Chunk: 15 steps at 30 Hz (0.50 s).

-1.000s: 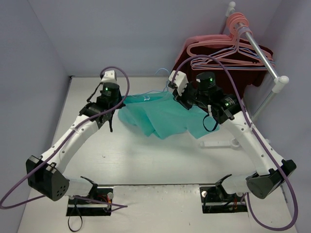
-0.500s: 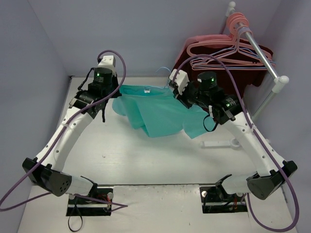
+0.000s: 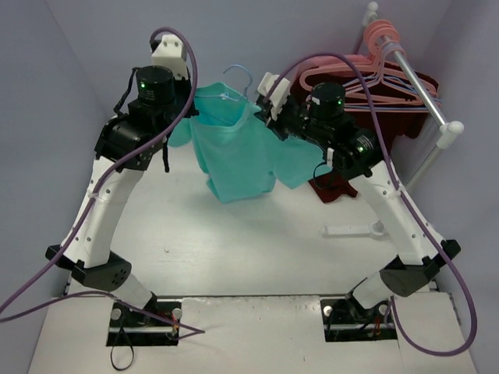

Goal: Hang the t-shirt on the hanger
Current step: Place the T-shirt at the clothesline.

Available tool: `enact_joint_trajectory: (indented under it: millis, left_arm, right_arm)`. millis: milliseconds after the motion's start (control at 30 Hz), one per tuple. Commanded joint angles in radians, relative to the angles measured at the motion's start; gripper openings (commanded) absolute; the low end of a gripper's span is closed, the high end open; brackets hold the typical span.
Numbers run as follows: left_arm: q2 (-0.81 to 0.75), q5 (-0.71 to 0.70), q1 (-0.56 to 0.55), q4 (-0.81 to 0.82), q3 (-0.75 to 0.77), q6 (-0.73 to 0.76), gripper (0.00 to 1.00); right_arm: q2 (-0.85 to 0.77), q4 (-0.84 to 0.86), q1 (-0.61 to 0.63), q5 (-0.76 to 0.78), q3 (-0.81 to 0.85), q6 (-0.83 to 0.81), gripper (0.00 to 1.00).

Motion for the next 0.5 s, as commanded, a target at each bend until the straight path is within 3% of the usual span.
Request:
enact_joint_trajectory:
  millis: [0, 133, 367, 467]
  left_arm:
    - [-0.029, -0.010, -0.054, 0.029, 0.039, 0.055, 0.00]
    - [-0.040, 0.010, -0.070, 0.028, -0.053, 0.029, 0.00]
    - [-0.090, -0.043, -0.071, 0.034, -0.200, -0.004, 0.00]
    - [-0.117, 0.006, -0.072, 0.070, -0.267, -0.026, 0.00]
  right_arm:
    - [0.000, 0.188, 0.040, 0.011, -0.044, 0.013, 0.00]
    - [-0.059, 0.412, 0.056, 0.011, -0.240, 0.084, 0.00]
    - [-0.110, 0.459, 0.059, 0.082, -0.344, 0.114, 0.00]
    - [-0.149, 0.501, 0.059, 0.097, -0.408, 0.148, 0.00]
